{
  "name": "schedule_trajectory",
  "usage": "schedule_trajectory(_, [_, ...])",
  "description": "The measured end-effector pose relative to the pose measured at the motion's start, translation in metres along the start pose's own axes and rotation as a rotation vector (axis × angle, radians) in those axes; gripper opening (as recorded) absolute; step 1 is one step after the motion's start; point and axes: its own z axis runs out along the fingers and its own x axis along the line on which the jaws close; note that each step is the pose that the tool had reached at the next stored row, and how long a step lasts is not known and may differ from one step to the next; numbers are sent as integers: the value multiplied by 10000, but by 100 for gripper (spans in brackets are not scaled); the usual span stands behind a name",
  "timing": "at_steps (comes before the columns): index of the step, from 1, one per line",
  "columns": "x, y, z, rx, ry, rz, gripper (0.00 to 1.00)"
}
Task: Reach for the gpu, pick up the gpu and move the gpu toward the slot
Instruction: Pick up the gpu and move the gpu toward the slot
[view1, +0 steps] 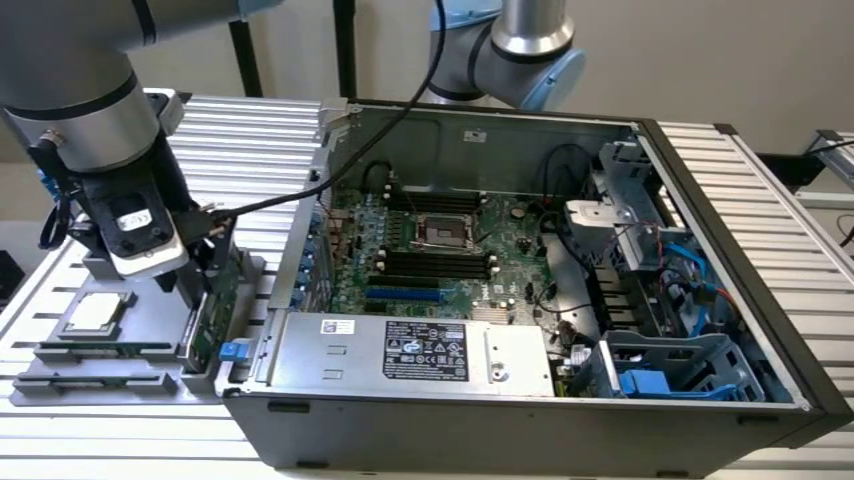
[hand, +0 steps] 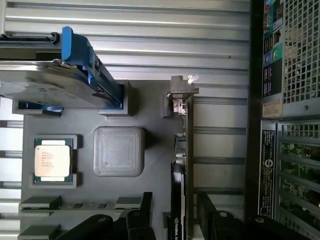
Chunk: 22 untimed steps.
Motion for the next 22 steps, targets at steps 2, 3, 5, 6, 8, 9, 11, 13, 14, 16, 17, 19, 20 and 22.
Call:
schedule_trajectory(2, [0,-4,37,0,-11,0,48])
schedule_trajectory(3, [-1,-6,55,0,-18,0,48])
schedule_trajectory(5, [-4,-10,91,1,-29,-1,48])
schedule_trajectory(6, [-5,-11,110,1,-33,-1,48])
schedule_trajectory(8, [-9,-13,146,1,-42,-1,48])
schedule_trajectory(9, [-12,-13,165,-1,-46,0,48])
schedule_trajectory(11, [-15,-14,200,0,-49,2,48])
schedule_trajectory(13, [-16,-15,236,1,-51,4,48])
schedule_trajectory(14, [-16,-16,249,0,-52,4,48])
schedule_trajectory(16, [-17,-15,261,2,-50,4,48])
schedule_trajectory(17, [-17,-12,264,2,-51,3,48])
schedule_trajectory(19, [-17,-5,267,2,-51,3,48])
schedule_trajectory(20, [-18,-1,268,2,-51,4,48])
schedule_trajectory(22, [-20,8,273,0,-52,3,48])
